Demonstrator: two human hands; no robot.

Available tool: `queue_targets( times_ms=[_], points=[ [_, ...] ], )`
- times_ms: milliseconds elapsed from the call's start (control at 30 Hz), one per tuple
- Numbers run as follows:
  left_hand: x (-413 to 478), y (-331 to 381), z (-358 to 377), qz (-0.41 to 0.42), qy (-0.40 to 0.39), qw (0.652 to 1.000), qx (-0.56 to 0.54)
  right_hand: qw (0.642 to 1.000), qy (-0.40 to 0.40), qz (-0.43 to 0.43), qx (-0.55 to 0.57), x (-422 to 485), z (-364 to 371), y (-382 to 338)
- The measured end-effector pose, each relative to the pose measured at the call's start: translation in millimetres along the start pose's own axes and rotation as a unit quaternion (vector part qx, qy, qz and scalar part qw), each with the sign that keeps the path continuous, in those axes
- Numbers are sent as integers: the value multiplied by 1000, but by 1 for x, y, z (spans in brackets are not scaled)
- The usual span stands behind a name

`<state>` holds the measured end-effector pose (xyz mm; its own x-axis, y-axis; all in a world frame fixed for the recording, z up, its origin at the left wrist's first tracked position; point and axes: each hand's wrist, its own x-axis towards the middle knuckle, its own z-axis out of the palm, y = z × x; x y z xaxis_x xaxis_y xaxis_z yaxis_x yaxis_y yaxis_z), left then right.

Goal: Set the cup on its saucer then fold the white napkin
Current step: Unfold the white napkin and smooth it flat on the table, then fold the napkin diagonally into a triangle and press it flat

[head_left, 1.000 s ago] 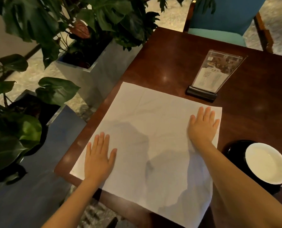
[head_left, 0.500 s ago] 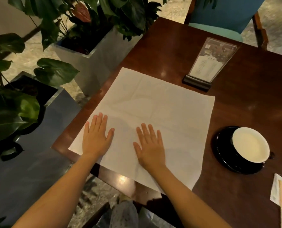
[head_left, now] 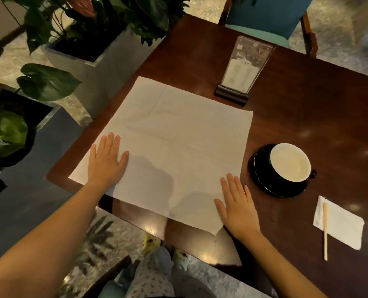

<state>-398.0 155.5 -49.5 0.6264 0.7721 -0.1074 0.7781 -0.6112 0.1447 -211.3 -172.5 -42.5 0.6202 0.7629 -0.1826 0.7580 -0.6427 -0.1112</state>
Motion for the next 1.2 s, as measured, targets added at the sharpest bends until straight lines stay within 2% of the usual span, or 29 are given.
queue_targets(
  times_ms=[133,233,300,433,567,700,833,933,1000,1100,1167,1200],
  points=[
    [1,1,-2,-16,-19,1000,14,996,17,65,50,-26,-2,3],
    [-11,20,-2,-34,34,999,-6,987,45,135,77,-40,-5,-8],
    [-33,51,3,7,66,997,-41,979,79,162,99,-42,-8,-14],
    [-92,126,29,148,13,987,-58,953,88,215,197,-34,-18,-24],
    [-116,143,48,181,2,983,-7,934,58,218,276,-25,-22,-26],
    [-115,140,46,176,-10,984,5,862,25,225,453,-21,-31,-28],
    [-116,140,41,172,-33,984,11,810,-16,267,521,-19,-32,-21],
    [-116,139,39,176,-38,983,19,787,-31,291,543,-21,-32,-13],
    [-115,141,36,176,-54,983,20,789,-21,286,543,-23,-33,-9],
    [-116,148,30,175,-48,983,4,828,-3,253,501,-29,-30,-3],
    [-121,156,27,213,-43,975,-38,856,-16,215,470,-33,-29,0],
    [-125,160,27,257,-34,964,-60,866,-27,197,459,-34,-28,1]
  ],
)
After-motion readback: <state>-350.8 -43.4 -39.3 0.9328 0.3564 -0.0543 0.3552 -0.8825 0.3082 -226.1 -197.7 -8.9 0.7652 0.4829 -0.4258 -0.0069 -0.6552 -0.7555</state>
